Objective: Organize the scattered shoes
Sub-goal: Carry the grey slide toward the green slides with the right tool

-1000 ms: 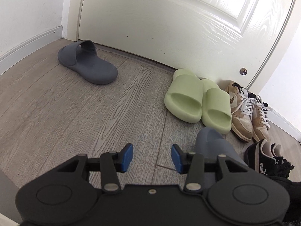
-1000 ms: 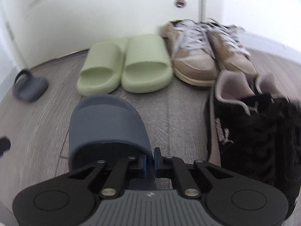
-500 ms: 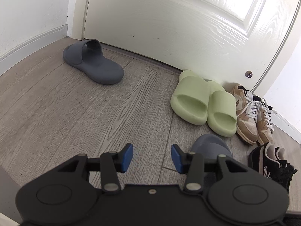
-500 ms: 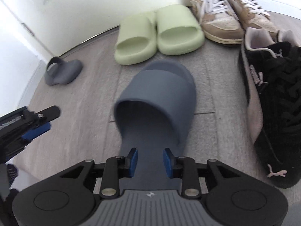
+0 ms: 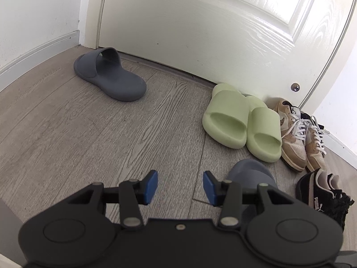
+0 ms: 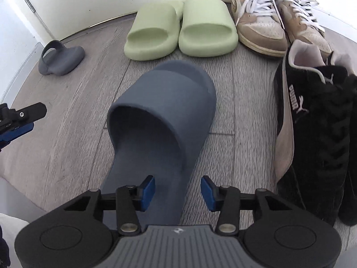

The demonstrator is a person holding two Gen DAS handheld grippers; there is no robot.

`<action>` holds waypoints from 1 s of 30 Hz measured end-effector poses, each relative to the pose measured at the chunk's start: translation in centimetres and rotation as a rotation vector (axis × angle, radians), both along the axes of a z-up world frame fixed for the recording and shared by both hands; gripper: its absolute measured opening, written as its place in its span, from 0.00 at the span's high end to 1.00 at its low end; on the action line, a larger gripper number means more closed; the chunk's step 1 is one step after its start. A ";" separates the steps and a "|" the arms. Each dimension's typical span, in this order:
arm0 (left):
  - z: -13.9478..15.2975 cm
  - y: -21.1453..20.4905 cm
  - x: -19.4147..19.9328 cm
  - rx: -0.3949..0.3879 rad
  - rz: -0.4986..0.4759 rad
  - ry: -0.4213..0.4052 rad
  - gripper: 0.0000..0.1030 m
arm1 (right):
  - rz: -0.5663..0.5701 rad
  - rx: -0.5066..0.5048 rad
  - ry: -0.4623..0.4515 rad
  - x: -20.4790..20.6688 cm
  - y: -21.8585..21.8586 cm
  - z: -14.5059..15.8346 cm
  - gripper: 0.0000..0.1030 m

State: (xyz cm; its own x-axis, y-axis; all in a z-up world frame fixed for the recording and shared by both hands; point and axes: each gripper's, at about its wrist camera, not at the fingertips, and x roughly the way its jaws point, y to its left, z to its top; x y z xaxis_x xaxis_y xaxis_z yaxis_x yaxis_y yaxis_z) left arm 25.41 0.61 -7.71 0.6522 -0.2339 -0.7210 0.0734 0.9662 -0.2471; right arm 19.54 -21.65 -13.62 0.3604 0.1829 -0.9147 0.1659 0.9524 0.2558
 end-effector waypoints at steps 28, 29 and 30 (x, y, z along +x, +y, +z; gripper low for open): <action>0.5 -1.3 -1.1 0.143 -0.036 -0.104 0.56 | 0.367 0.045 -0.333 4.9 -1.6 2.4 0.31; 0.4 -1.4 -1.1 0.151 -0.040 -0.105 0.56 | 0.371 0.038 -0.328 5.4 -1.9 1.9 0.28; 0.3 -1.6 -1.1 0.160 -0.044 -0.105 0.56 | 0.326 0.047 -0.307 6.1 -2.9 1.0 0.26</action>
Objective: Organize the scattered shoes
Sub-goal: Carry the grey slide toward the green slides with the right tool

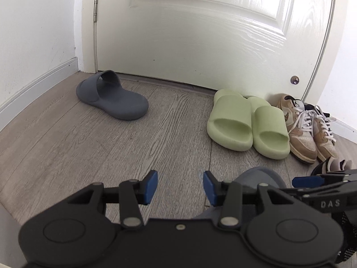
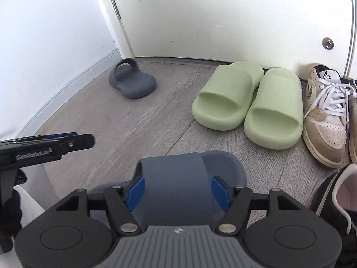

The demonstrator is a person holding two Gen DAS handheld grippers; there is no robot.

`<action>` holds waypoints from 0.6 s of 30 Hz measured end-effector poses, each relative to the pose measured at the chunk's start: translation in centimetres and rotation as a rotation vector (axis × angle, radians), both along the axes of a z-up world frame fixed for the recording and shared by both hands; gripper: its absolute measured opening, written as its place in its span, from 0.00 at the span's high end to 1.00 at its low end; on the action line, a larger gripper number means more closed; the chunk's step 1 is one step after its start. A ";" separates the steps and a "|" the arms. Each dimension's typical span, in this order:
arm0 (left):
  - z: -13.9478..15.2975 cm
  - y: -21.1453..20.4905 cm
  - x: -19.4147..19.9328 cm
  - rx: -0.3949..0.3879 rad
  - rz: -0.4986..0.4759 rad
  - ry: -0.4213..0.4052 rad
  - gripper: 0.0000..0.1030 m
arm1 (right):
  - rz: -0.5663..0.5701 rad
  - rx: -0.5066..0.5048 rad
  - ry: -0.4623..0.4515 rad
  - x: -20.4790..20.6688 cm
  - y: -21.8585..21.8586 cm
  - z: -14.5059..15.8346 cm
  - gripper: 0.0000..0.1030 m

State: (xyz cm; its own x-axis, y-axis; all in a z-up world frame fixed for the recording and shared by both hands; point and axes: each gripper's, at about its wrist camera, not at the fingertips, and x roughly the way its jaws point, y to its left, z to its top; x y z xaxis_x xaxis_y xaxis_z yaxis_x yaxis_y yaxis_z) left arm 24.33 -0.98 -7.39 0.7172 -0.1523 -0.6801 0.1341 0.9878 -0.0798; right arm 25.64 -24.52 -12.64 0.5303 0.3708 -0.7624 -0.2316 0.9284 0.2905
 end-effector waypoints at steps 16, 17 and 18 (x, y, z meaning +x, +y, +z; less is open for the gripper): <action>-0.7 1.0 0.8 -0.019 0.048 0.037 0.56 | -0.084 0.138 0.172 -0.8 2.7 -1.8 0.24; -0.6 1.1 0.8 -0.026 0.054 0.039 0.56 | -0.123 0.130 0.171 -1.1 2.7 -1.8 0.24; -0.6 1.3 0.8 -0.034 0.058 0.039 0.56 | -0.217 0.128 0.171 -1.5 2.5 -1.6 0.24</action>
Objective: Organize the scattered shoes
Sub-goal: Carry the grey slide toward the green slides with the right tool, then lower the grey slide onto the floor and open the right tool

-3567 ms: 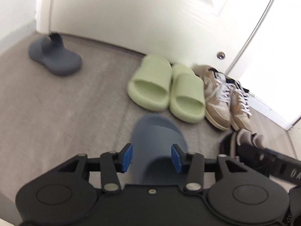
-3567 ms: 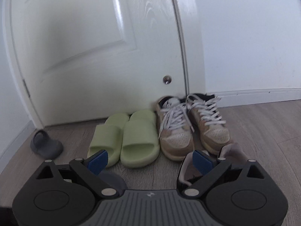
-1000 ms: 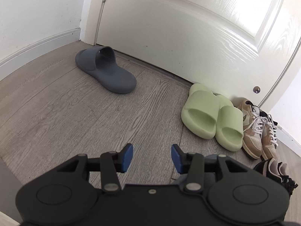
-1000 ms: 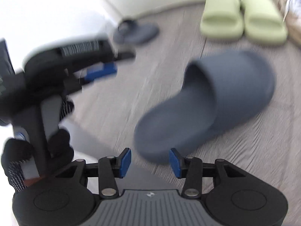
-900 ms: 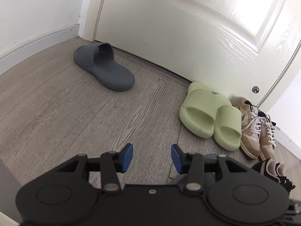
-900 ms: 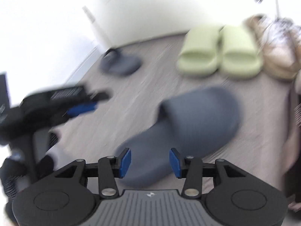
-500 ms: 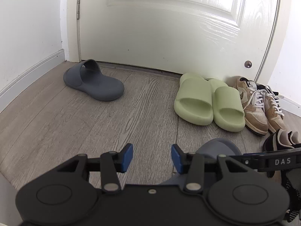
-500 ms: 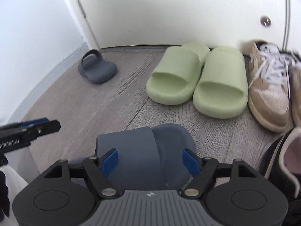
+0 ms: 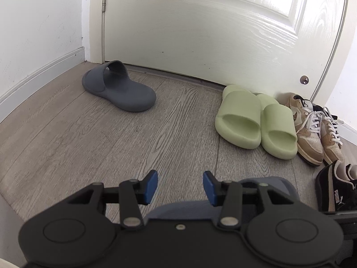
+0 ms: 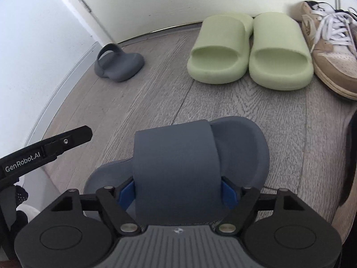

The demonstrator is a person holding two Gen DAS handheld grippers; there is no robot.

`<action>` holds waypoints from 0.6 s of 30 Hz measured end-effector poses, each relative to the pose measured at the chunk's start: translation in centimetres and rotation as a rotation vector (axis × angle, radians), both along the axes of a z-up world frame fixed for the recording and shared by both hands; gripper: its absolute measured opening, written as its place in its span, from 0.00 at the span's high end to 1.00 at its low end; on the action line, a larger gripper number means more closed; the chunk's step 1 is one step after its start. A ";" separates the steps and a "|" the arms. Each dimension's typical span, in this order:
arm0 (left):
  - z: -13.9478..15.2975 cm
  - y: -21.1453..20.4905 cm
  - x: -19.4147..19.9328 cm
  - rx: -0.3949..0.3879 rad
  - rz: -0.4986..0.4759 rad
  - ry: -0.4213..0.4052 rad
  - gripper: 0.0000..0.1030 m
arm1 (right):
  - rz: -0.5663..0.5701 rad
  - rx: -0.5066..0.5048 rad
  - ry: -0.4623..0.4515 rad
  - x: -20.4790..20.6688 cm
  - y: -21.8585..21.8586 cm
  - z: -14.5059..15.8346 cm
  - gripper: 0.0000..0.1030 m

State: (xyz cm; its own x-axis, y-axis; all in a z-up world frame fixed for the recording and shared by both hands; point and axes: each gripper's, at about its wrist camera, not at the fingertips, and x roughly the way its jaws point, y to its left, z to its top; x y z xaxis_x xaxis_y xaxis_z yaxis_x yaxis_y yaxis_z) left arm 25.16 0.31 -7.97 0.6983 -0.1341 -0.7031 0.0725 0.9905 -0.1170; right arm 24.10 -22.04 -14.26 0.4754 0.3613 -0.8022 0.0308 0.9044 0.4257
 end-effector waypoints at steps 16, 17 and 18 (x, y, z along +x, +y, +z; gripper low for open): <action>0.1 1.2 0.3 -0.051 0.045 0.020 0.56 | -0.106 0.279 0.186 -5.8 0.4 1.3 0.22; 0.1 1.2 0.4 -0.055 0.047 0.023 0.56 | -0.080 0.265 0.162 -6.0 0.1 2.0 0.22; 0.0 1.3 0.4 -0.059 0.048 0.025 0.56 | -0.057 0.247 0.136 -6.2 -0.3 2.8 0.22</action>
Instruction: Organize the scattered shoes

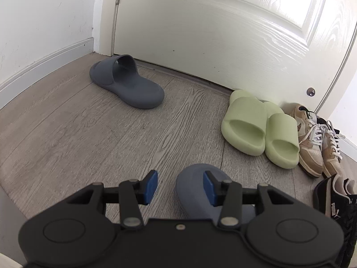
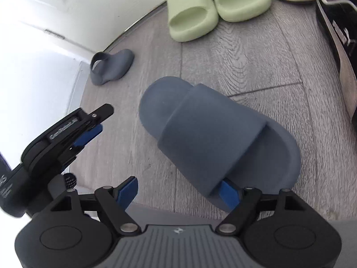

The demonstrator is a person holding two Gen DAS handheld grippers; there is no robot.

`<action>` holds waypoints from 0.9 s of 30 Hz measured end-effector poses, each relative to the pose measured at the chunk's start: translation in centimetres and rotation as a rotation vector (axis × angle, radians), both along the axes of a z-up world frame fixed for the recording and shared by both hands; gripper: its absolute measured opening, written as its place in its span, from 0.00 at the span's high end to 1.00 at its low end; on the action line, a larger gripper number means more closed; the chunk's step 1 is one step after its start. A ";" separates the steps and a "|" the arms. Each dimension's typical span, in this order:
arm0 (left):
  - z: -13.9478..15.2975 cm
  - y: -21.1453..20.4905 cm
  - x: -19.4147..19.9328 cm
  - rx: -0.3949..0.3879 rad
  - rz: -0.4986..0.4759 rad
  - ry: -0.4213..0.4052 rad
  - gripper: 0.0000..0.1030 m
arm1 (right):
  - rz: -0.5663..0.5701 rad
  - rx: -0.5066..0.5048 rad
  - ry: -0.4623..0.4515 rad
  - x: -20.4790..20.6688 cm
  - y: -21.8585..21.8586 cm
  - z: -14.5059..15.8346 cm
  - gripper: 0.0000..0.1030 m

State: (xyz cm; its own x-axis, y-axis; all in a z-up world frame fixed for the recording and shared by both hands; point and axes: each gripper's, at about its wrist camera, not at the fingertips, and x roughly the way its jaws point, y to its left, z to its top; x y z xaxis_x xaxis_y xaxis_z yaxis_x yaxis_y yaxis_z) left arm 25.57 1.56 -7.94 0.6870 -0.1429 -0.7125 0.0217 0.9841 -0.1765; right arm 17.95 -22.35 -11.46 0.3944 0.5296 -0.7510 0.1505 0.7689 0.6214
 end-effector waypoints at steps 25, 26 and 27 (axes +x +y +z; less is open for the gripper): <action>0.1 -0.3 -0.3 0.023 0.000 -0.016 0.56 | 0.522 -0.593 -0.171 0.8 4.4 -0.7 0.23; 0.1 -0.2 -0.2 0.019 0.003 -0.016 0.56 | 0.539 -0.531 -0.202 0.6 4.5 -0.3 0.22; 0.1 -0.1 -0.2 0.012 0.006 -0.015 0.56 | 0.519 -0.487 -0.223 0.6 4.2 0.1 0.22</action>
State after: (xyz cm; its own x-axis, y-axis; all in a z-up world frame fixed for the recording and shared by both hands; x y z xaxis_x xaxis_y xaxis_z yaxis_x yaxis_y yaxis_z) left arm 25.36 1.46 -7.83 0.6984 -0.1306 -0.7037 0.0188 0.9862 -0.1643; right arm 18.50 -18.11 -11.41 0.3547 0.3170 -0.8796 -0.3969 0.9028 0.1654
